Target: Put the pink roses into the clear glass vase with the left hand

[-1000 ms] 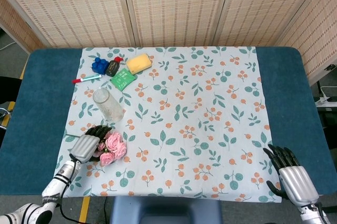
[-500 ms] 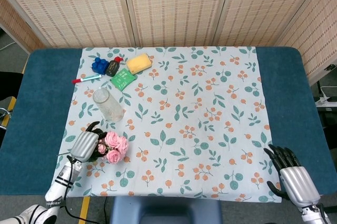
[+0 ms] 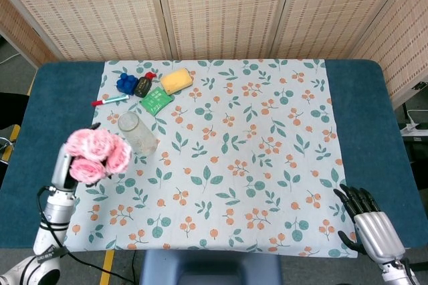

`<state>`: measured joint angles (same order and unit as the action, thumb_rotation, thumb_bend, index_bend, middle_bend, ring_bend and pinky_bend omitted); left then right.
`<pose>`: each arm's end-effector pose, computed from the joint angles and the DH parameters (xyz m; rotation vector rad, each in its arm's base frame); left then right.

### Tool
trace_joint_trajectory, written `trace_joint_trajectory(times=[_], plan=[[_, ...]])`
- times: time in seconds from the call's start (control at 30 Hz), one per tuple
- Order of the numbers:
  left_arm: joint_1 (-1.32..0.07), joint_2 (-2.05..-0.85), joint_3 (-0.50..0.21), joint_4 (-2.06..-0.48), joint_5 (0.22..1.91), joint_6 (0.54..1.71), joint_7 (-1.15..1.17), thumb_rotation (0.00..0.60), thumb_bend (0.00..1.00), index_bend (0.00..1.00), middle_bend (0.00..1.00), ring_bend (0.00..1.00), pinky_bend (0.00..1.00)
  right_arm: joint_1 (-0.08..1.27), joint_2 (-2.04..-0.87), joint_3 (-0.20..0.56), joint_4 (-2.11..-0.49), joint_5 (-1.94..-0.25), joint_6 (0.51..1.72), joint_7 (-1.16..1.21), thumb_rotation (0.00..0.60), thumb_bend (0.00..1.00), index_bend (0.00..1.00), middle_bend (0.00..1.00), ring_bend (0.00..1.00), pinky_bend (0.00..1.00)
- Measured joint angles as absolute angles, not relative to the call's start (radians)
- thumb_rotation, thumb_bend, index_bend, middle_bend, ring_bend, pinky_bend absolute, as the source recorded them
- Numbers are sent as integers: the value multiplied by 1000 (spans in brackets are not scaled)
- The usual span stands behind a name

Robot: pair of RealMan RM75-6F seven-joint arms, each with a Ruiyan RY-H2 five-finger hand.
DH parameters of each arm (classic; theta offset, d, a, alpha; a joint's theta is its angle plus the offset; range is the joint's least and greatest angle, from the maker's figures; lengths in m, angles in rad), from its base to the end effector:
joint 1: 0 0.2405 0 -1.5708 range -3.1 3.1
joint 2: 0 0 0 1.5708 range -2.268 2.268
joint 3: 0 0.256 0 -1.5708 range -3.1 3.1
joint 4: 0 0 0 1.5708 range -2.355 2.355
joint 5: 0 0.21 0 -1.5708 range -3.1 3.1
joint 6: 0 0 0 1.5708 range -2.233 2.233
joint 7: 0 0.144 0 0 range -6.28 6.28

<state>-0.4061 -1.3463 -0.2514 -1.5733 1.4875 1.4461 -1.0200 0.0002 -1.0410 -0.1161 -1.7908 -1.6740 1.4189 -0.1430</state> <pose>-0.2004 0.2980 0.1193 -0.9898 -1.6022 -2.1261 -0.2851 -0.1149 0.1318 1.6240 -1.0220 0.7648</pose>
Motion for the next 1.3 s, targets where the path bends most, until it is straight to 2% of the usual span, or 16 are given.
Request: trace_joint_trajectory(times=[0.07, 0.2, 0.3, 0.43, 0.6, 0.83, 1.2, 1.3], plan=[[-417, -1301, -309, -1623, 1437, 1421, -1133, 600, 458, 573, 716, 412, 140, 0, -1041, -116, -1791, -1674, 1419, -143, 600, 213, 0, 0, 0, 0], [-474, -1220, -476, -1686, 1274, 1310, -1340, 600, 457, 577, 719, 411, 131, 0, -1042, -119, -1792, -1678, 1416, -147, 600, 213, 0, 0, 0, 0], [-546, -1205, -568, -1680, 1162, 1229, -1381, 600, 455, 582, 724, 411, 132, 0, -1041, -120, -1792, -1679, 1418, -147, 600, 213, 0, 0, 0, 0], [-641, -1226, -641, -1622, 1051, 1137, -1354, 600, 455, 589, 729, 412, 133, -1, -1038, -119, -1793, -1678, 1422, -142, 600, 213, 0, 0, 0, 0], [-720, -1311, -660, -1499, 991, 1095, -1268, 600, 455, 591, 729, 411, 136, -2, -1032, -116, -1793, -1677, 1429, -132, 600, 213, 0, 0, 0, 0], [-769, -1425, -650, -1346, 977, 1080, -1197, 600, 466, 594, 730, 411, 136, -5, -1024, -113, -1792, -1678, 1441, -119, 600, 213, 0, 0, 0, 0], [-783, -1502, -637, -1207, 1011, 1048, -1202, 600, 465, 593, 729, 410, 136, -5, -1027, -110, -1792, -1670, 1437, -124, 600, 213, 0, 0, 0, 0], [-778, -1511, -625, -1201, 1023, 1047, -1205, 600, 450, 555, 699, 380, 135, -4, -1029, -109, -1792, -1666, 1435, -127, 600, 213, 0, 0, 0, 0]])
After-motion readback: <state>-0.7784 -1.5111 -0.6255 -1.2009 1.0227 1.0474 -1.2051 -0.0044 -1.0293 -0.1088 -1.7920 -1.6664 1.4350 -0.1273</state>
